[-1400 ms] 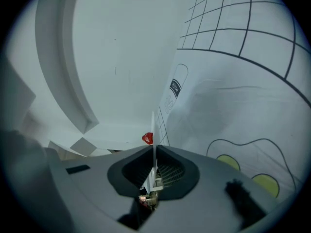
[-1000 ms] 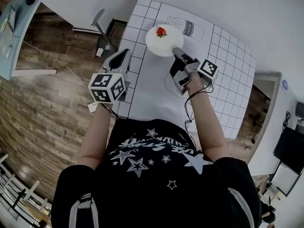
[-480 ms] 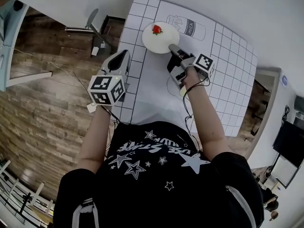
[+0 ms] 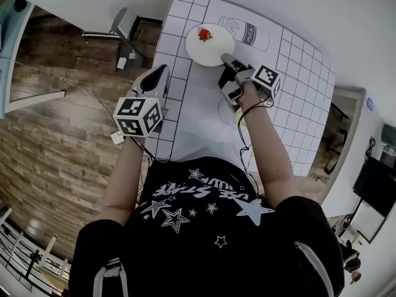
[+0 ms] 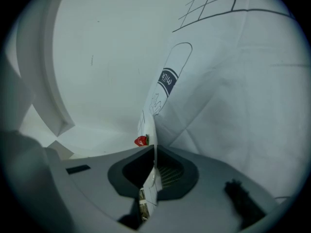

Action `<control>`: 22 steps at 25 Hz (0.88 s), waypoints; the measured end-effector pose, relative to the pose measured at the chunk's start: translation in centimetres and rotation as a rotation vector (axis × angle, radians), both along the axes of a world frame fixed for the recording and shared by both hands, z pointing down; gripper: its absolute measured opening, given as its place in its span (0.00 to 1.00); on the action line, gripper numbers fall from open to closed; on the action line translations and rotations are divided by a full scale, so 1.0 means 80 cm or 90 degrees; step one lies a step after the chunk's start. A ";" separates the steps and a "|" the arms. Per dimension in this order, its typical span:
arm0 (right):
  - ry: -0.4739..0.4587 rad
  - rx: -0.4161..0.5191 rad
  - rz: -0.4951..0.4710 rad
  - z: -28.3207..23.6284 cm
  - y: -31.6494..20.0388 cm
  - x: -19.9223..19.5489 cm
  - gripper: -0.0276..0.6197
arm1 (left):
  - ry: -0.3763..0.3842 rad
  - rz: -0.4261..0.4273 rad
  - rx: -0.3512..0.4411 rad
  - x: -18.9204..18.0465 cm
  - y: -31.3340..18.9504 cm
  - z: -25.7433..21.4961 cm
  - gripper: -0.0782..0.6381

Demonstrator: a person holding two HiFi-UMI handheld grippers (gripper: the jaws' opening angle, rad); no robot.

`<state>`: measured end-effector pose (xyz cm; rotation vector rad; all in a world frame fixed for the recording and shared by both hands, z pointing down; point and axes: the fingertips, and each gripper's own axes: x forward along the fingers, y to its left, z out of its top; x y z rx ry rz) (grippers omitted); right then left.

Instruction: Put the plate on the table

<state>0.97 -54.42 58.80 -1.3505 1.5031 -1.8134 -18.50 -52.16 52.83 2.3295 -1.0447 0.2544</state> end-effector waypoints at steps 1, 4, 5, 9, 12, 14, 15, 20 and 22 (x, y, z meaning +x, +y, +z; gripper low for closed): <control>0.005 -0.005 0.004 0.001 -0.001 0.001 0.08 | 0.000 0.000 -0.001 0.000 0.001 0.000 0.12; 0.024 -0.019 0.006 0.003 -0.004 0.003 0.08 | 0.002 0.001 -0.002 0.001 0.004 -0.001 0.12; 0.029 -0.020 0.001 0.003 -0.005 0.003 0.08 | 0.002 0.001 -0.002 0.001 0.005 -0.001 0.12; 0.050 -0.024 -0.010 0.004 -0.007 0.002 0.08 | 0.007 0.006 -0.004 0.004 0.013 -0.003 0.12; 0.073 -0.033 -0.023 0.005 -0.007 0.000 0.08 | 0.008 0.009 -0.007 0.006 0.018 -0.005 0.12; 0.097 -0.043 -0.038 0.008 -0.005 -0.001 0.08 | 0.007 0.012 -0.006 0.007 0.022 -0.007 0.12; 0.110 -0.047 -0.046 0.009 -0.004 -0.002 0.09 | 0.007 0.013 -0.004 0.007 0.023 -0.007 0.12; 0.175 -0.056 -0.085 0.007 -0.006 -0.006 0.19 | 0.008 0.015 -0.001 0.009 0.025 -0.011 0.12; 0.205 -0.058 -0.097 0.006 -0.006 -0.006 0.21 | 0.007 0.018 0.002 0.010 0.028 -0.014 0.12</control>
